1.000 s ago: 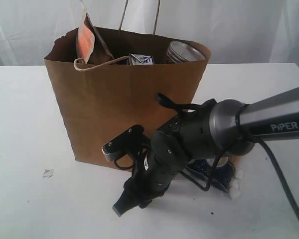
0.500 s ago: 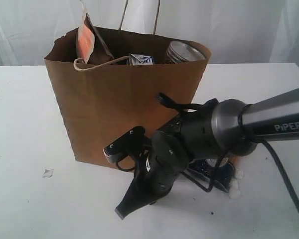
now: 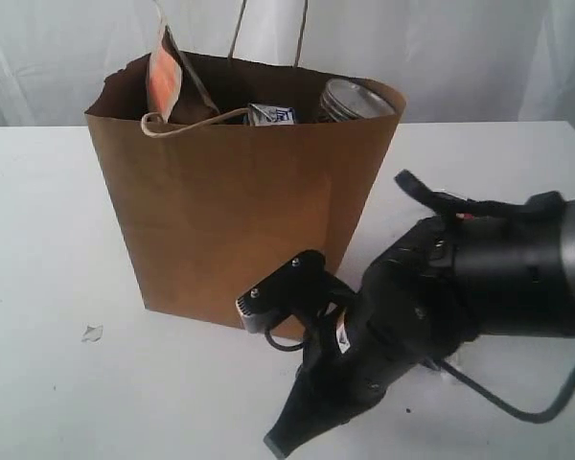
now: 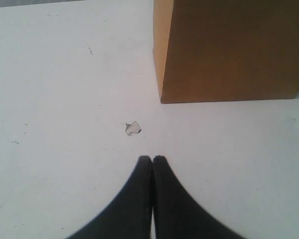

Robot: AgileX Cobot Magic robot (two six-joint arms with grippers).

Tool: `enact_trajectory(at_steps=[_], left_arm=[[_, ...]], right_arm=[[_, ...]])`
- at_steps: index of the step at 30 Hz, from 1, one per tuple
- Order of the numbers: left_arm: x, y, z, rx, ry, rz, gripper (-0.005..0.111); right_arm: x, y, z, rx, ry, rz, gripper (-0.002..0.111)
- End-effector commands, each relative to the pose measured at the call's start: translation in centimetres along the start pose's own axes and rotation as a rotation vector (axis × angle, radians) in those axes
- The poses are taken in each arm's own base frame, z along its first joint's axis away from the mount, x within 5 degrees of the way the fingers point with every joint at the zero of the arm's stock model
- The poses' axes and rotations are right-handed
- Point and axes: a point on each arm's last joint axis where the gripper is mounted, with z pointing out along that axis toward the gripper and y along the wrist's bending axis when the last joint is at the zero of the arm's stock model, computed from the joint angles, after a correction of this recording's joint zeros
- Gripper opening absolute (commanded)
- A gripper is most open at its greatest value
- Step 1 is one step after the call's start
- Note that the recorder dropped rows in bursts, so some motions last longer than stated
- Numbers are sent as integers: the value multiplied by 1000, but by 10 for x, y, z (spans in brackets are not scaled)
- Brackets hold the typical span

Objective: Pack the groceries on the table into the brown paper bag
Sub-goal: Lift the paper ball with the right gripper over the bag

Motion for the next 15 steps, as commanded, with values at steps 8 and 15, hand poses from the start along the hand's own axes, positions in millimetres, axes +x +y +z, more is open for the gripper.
enact_trajectory(at_steps=[8, 15], left_arm=[[1, 0, 0, 0, 4, -6, 1], [1, 0, 0, 0, 4, -6, 1]], right_arm=[[-6, 1, -108, 12, -326, -29, 8], [-27, -20, -177, 147, -512, -61, 8]])
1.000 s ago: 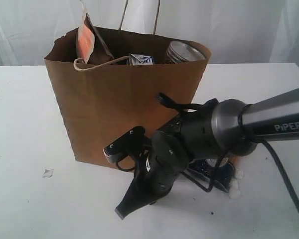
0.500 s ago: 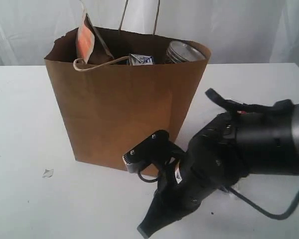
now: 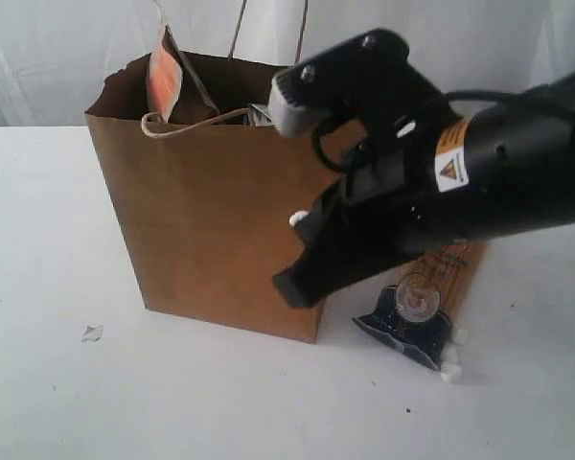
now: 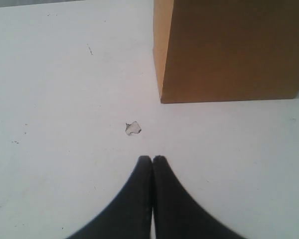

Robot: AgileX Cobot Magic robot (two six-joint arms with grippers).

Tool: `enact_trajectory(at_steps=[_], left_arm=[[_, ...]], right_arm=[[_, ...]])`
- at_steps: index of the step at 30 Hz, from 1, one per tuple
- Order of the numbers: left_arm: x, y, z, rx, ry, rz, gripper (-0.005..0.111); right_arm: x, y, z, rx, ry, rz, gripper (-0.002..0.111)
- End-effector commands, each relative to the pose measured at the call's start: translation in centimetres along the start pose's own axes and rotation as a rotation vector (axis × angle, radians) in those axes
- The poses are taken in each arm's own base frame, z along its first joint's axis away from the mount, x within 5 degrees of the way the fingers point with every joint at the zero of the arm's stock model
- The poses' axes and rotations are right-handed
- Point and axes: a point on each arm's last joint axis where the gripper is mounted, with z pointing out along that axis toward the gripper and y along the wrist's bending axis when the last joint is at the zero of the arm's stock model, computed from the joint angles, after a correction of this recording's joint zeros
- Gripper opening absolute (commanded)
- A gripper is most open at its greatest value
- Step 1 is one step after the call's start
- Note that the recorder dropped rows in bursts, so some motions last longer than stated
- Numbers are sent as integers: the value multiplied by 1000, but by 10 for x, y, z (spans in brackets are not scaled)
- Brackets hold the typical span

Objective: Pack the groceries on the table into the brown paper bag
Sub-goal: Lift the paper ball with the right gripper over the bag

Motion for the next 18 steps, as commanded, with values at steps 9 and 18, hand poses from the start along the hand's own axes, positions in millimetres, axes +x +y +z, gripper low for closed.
enact_trajectory(at_steps=[9, 18], left_arm=[[1, 0, 0, 0, 4, -6, 1], [1, 0, 0, 0, 4, -6, 1]], right_arm=[[-60, -34, -33, 149, -191, -31, 8], [-92, -39, -4, 153, -187, -38, 8]])
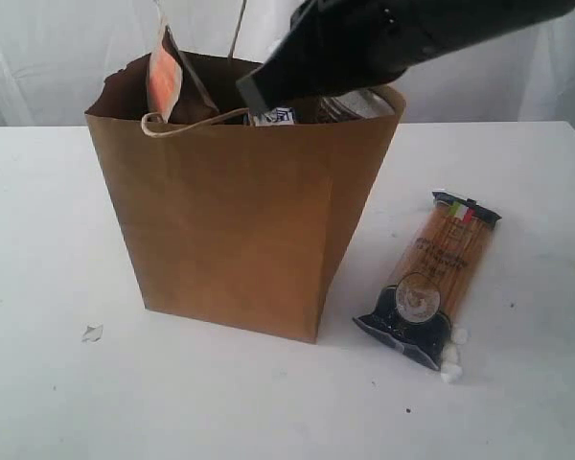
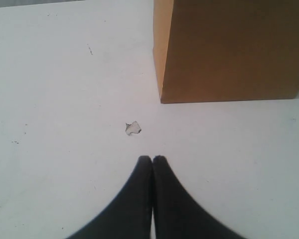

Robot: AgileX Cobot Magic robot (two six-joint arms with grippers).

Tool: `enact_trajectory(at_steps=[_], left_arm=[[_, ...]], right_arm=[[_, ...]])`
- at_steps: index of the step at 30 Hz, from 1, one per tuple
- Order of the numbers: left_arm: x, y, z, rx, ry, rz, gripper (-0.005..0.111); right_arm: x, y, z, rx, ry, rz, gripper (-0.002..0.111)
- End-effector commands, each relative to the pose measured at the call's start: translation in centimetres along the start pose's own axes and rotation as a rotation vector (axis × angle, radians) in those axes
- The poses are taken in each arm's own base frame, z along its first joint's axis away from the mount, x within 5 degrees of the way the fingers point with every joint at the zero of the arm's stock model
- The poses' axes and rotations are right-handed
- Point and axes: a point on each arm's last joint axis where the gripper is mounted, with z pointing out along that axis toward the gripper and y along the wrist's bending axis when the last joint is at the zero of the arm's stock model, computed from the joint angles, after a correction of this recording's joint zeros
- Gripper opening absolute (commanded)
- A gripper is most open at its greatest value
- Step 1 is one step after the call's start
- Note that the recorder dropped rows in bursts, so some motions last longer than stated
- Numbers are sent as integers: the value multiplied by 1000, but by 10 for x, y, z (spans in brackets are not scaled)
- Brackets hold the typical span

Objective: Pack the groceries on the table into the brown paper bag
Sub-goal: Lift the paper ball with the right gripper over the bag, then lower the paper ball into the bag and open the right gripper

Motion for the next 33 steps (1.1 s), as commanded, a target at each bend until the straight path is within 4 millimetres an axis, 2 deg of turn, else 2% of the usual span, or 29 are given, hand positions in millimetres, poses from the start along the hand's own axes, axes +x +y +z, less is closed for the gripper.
enact_trajectory(at_steps=[1, 9, 15, 19, 27, 33], left_arm=[[1, 0, 0, 0, 4, -6, 1], [1, 0, 0, 0, 4, -6, 1], [1, 0, 0, 0, 4, -6, 1], [1, 0, 0, 0, 4, -6, 1], [1, 0, 0, 0, 4, -6, 1], [1, 0, 0, 0, 4, -6, 1]], right_arm=[[-9, -5, 17, 22, 0, -25, 8], [-15, -11, 47, 53, 12, -53, 8], [-14, -24, 70, 80, 37, 93, 8], [-11, -24, 85, 72, 65, 134, 8], [-14, -21, 100, 38, 86, 192, 8], [-8, -19, 108, 24, 130, 230, 8]])
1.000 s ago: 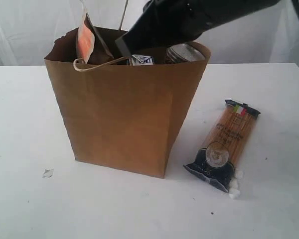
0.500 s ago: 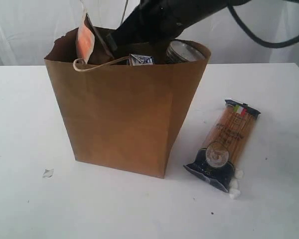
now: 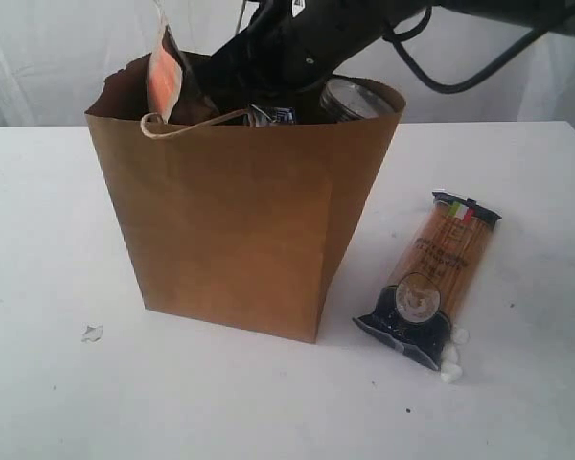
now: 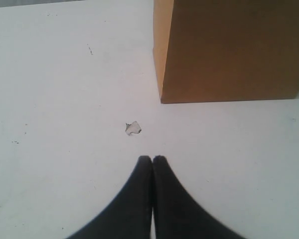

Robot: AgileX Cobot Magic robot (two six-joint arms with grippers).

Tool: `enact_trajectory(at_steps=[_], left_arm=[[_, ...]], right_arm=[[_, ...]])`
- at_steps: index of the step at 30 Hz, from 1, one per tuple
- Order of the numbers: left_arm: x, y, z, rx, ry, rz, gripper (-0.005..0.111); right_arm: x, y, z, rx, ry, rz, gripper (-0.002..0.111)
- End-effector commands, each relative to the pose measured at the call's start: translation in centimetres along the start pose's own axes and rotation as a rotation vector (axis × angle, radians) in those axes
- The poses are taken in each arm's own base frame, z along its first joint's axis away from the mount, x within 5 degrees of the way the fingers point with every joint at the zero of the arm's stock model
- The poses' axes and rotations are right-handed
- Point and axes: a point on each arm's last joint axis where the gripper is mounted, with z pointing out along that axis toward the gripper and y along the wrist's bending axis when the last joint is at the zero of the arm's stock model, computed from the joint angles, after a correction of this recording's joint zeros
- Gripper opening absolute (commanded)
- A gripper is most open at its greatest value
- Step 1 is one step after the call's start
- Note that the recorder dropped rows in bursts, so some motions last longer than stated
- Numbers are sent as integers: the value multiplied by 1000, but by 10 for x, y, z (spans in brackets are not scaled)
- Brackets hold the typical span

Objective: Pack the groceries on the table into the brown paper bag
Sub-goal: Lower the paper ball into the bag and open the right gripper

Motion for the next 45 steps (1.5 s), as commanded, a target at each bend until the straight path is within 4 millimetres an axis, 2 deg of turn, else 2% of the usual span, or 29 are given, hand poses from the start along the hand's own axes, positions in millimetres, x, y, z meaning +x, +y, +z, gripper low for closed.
enact_trajectory(at_steps=[1, 10, 13, 16, 18, 24, 31, 35, 38, 45], left_arm=[[1, 0, 0, 0, 4, -6, 1], [1, 0, 0, 0, 4, -6, 1], [1, 0, 0, 0, 4, -6, 1], [1, 0, 0, 0, 4, -6, 1], [1, 0, 0, 0, 4, -6, 1], [1, 0, 0, 0, 4, -6, 1], [1, 0, 0, 0, 4, -6, 1], [1, 0, 0, 0, 4, -6, 1], [1, 0, 0, 0, 4, -6, 1], [1, 0, 0, 0, 4, -6, 1]], right_arm=[[1, -1, 3, 1, 19, 31, 8], [3, -1, 9, 2, 28, 28, 11], [3, -1, 9, 1, 24, 28, 23], [2, -1, 9, 1, 21, 26, 43], [2, -1, 9, 0, 16, 26, 52], [-2, -1, 3, -1, -16, 26, 54], [-19, -3, -33, -2, -93, 30, 54], [-19, -4, -57, 2, -83, 33, 54], [-12, -5, -77, 3, -83, 34, 54], [23, -9, -120, 8, -81, 22, 54]])
